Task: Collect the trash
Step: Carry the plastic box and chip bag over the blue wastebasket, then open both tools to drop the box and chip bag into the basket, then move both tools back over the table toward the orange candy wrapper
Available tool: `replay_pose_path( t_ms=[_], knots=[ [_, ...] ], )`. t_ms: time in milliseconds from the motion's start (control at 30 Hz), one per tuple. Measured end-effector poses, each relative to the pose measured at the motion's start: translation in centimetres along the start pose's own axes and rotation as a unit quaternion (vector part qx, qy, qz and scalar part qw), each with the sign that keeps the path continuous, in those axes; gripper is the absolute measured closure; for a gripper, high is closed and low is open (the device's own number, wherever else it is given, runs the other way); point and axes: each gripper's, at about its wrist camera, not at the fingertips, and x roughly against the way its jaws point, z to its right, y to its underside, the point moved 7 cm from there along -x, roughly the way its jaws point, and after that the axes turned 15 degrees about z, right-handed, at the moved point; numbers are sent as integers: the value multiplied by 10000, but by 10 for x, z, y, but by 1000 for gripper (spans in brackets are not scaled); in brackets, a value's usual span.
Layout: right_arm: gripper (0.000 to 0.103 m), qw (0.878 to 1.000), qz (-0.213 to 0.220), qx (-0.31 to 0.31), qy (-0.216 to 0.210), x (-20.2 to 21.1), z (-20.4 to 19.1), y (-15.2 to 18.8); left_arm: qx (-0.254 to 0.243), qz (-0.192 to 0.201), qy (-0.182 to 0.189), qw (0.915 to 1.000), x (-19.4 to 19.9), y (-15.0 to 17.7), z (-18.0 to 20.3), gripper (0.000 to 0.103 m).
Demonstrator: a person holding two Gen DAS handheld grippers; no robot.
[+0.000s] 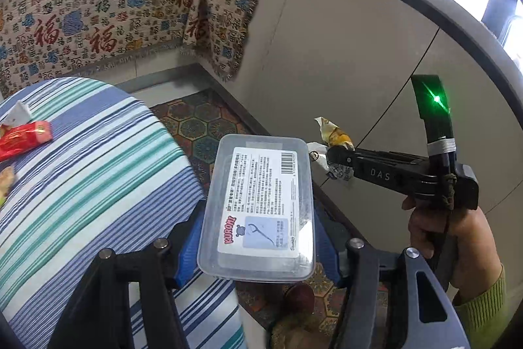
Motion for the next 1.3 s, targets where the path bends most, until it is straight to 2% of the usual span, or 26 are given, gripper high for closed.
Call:
replay_pose_path(
  t_ms=[167, 300, 367, 400, 433, 500, 567, 733, 867, 967, 1033, 1100, 1167, 1233, 1300],
  knots=[
    [76, 9998, -21, -162, 102, -5, 24, 0, -95, -284, 14, 9996, -46, 14, 20, 41],
    [75, 9996, -16, -284, 92, -14, 32, -2, -215, -403, -33, 9989, -74, 23, 21, 41],
    [69, 9992, 23, -375, 96, -17, 35, -4, -297, -404, -48, 9987, -85, 26, 24, 41],
    [59, 9990, 68, -423, 89, -18, 37, -6, -337, -392, -65, 9986, -92, 28, 24, 40],
    [54, 9988, 105, -469, 93, -18, 37, -6, -369, -422, -90, 9984, -99, 29, 26, 40],
    [51, 9979, 237, -585, 150, -14, 40, -11, -386, -590, -179, 9973, -114, 34, 24, 33],
    [50, 9969, 386, -654, 188, -8, 42, -17, -297, -600, -226, 9975, -120, 34, 22, 33],
    [34, 9947, 739, -649, 293, 5, 38, -29, -142, -350, -181, 9991, -95, 24, 21, 33],
    [22, 9948, 872, -381, 370, 14, 19, -32, -218, -49, -251, 9994, -42, 18, 7, 33],
    [17, 9952, 955, -80, 189, 22, -16, -31, -264, 81, -439, 9987, 8, 26, -14, 33],
    [15, 9955, 922, 219, -68, 26, -54, -24, -232, 83, -704, 9972, 39, 38, -39, 28],
    [14, 9939, 804, 587, -469, 29, -105, -9, -162, 8, -1087, 9939, 68, 54, -73, 27],
    [14, 9895, 634, 900, -932, 33, -157, 9, -11, -103, -1485, 9889, 92, 70, -109, 27],
    [14, 9790, 434, 1300, -1510, 39, -216, 34, 135, -120, -1824, 9831, 114, 80, -143, 27],
    [14, 9684, 284, 1712, -1789, 39, -260, 57, 280, -110, -2177, 9756, 131, 87, -176, 27]
  ],
)
